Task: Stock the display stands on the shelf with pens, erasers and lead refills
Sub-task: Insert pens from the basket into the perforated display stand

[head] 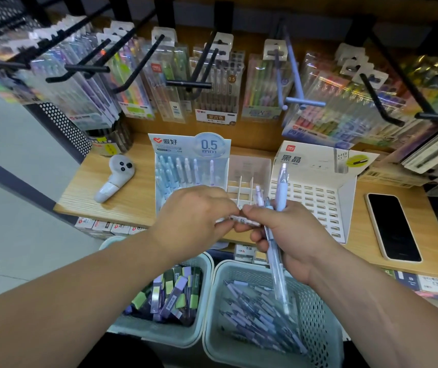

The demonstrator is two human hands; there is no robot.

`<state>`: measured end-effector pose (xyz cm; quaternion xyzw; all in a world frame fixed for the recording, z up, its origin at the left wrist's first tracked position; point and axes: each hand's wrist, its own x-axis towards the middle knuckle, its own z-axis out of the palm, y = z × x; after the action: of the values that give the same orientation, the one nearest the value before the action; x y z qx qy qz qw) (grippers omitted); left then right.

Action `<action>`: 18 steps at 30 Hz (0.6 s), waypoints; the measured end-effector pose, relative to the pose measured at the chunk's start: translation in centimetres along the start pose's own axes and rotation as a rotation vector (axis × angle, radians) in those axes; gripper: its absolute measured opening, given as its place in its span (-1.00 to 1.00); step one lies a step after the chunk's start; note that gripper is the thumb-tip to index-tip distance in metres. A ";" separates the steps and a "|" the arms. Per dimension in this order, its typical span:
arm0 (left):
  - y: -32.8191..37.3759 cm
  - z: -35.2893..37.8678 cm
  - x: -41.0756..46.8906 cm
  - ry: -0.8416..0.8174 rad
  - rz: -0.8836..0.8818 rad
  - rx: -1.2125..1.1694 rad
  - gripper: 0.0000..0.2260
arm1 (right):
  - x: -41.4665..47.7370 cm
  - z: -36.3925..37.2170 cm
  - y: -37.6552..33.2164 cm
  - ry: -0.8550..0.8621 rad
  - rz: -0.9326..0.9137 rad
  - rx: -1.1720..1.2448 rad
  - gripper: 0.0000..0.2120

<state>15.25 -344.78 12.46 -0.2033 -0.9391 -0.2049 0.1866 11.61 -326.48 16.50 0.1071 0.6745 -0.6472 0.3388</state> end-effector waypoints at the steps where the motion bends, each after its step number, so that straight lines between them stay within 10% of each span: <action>1: -0.3 0.0 0.0 0.000 -0.002 -0.020 -0.81 | -0.1 0.1 0.0 -0.020 0.018 0.005 -0.81; 9: -2.7 -0.9 -0.1 -0.158 -0.325 -0.135 -0.84 | -0.2 0.0 -0.4 -0.034 0.026 0.117 -0.82; 18: -5.7 -1.8 0.0 0.051 -0.725 -0.233 -0.88 | -0.1 -0.4 -0.2 -0.021 0.007 0.089 -0.83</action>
<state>13.19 -350.36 12.25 0.1273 -0.9155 -0.3679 0.1012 11.47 -326.14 16.65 0.1176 0.6412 -0.6764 0.3429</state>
